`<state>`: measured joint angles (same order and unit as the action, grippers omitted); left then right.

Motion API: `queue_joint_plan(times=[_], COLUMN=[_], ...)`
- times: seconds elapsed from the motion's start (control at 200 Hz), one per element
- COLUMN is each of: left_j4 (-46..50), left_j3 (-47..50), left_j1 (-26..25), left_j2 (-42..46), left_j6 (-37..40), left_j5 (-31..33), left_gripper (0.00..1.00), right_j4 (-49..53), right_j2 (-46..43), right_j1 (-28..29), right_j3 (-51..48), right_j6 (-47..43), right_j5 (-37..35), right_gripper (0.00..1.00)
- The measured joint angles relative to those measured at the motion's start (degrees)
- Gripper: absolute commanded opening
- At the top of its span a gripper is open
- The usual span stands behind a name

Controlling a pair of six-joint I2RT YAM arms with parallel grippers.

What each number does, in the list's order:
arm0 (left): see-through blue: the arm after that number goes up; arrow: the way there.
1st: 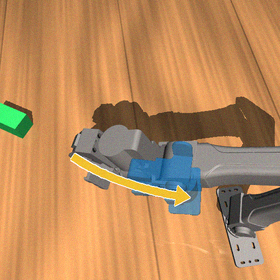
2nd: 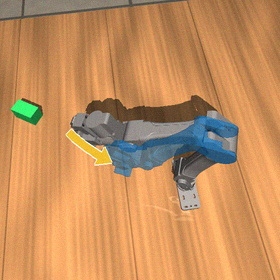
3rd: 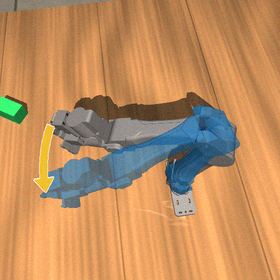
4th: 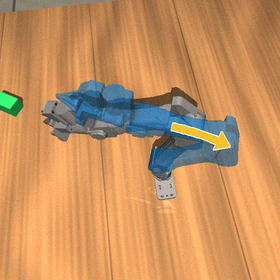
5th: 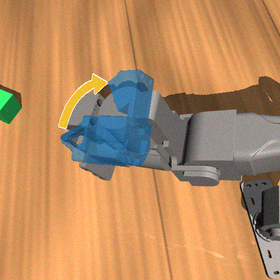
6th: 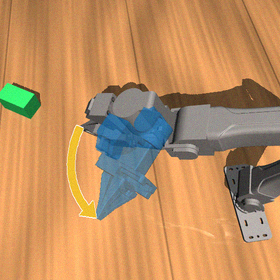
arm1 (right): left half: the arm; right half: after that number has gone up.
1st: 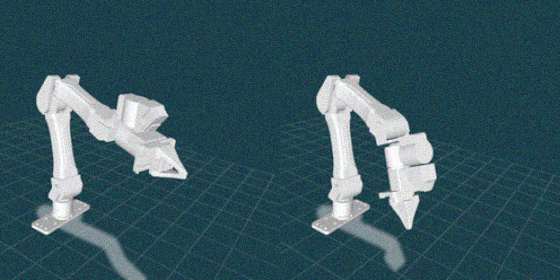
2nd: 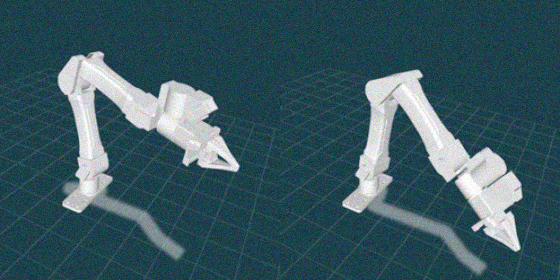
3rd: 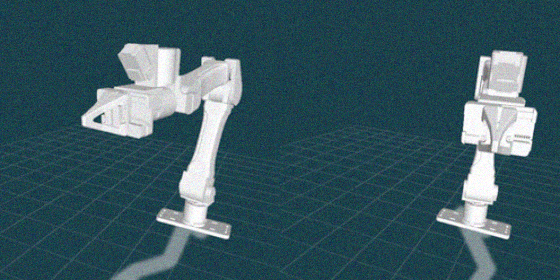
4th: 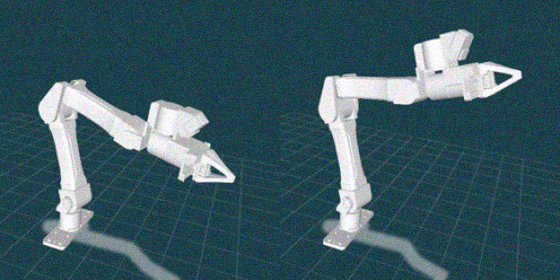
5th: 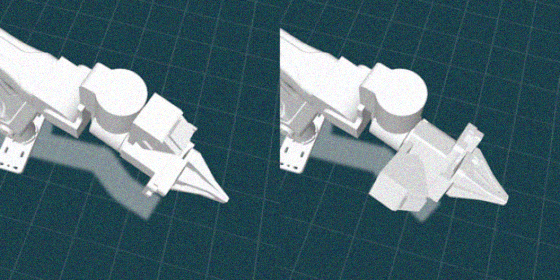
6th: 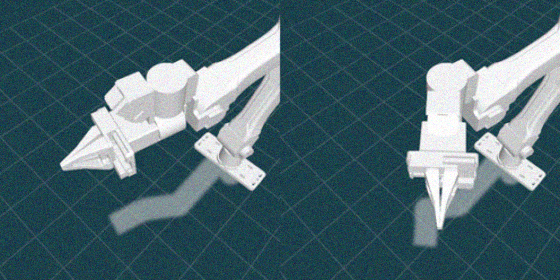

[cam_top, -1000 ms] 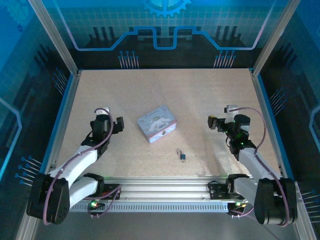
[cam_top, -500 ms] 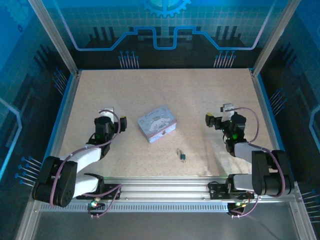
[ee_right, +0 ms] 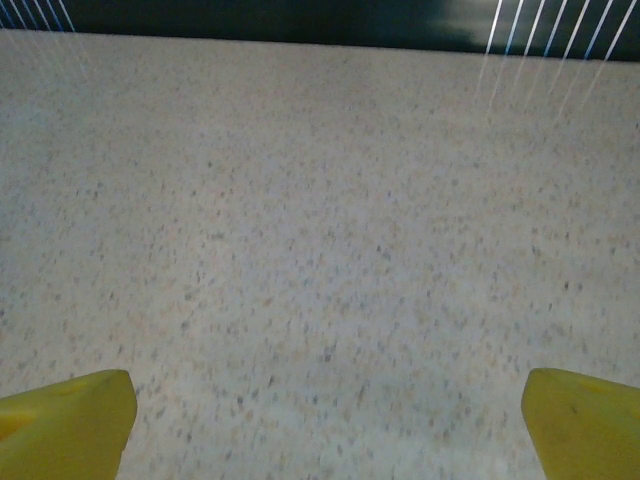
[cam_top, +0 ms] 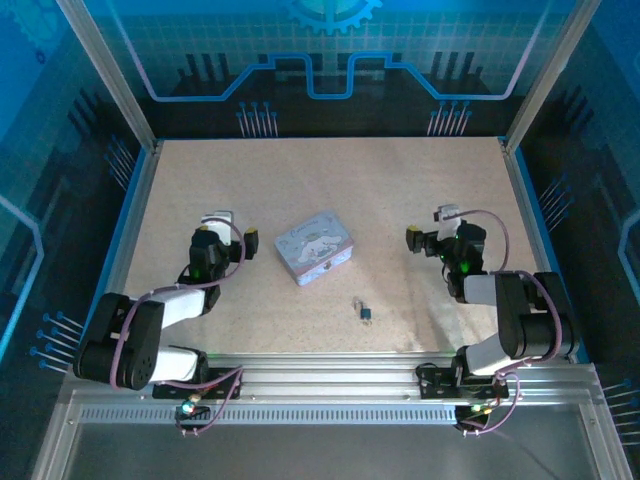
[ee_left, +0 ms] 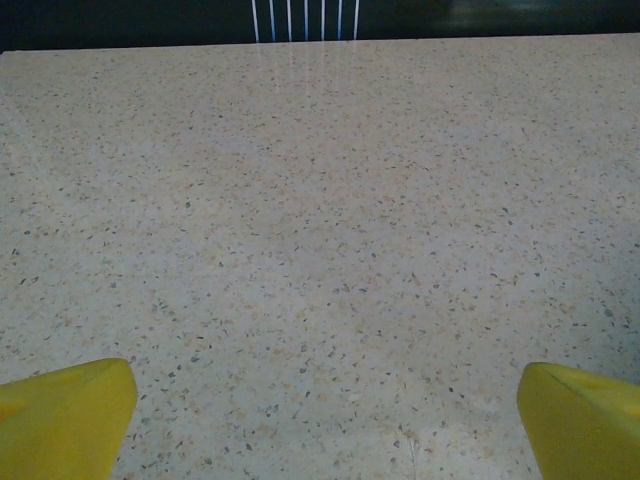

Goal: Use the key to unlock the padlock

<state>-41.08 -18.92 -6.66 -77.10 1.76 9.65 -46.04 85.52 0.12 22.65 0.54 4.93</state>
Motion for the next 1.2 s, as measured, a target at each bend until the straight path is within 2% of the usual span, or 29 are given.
queue_joint_plan(times=[0.16,0.355,0.49,0.625,0.795,1.201], left_j4=[-1.01,-13.27,-15.37,-14.43,-12.76,-11.63], left_j3=[-0.44,0.55,2.14,0.48,-2.36,-2.36], left_j1=[0.92,2.89,3.13,3.48,6.64,6.82], left_j2=[-1.07,-10.58,-11.85,-11.85,-11.82,-11.82], left_j6=[0.37,0.39,0.63,0.66,-0.85,-1.79], left_j5=[-1.51,-2.54,-3.39,-3.65,-4.59,-5.05], left_gripper=[0.99,0.99,0.99,0.99,0.99,0.99], right_j4=[0.66,1.90,2.10,2.14,2.49,2.56], right_j2=[0.00,0.02,0.02,0.02,0.02,0.02], right_j1=[0.59,0.59,0.63,0.63,0.70,0.72], right_j3=[1.09,1.09,1.09,1.09,1.09,1.09], right_j6=[-0.55,-0.63,-0.63,-0.66,-0.68,-0.83], right_j5=[-0.26,-0.44,-0.55,-1.07,-1.51,-1.53], right_gripper=[1.00,1.00,1.00,1.00,1.00,1.00])
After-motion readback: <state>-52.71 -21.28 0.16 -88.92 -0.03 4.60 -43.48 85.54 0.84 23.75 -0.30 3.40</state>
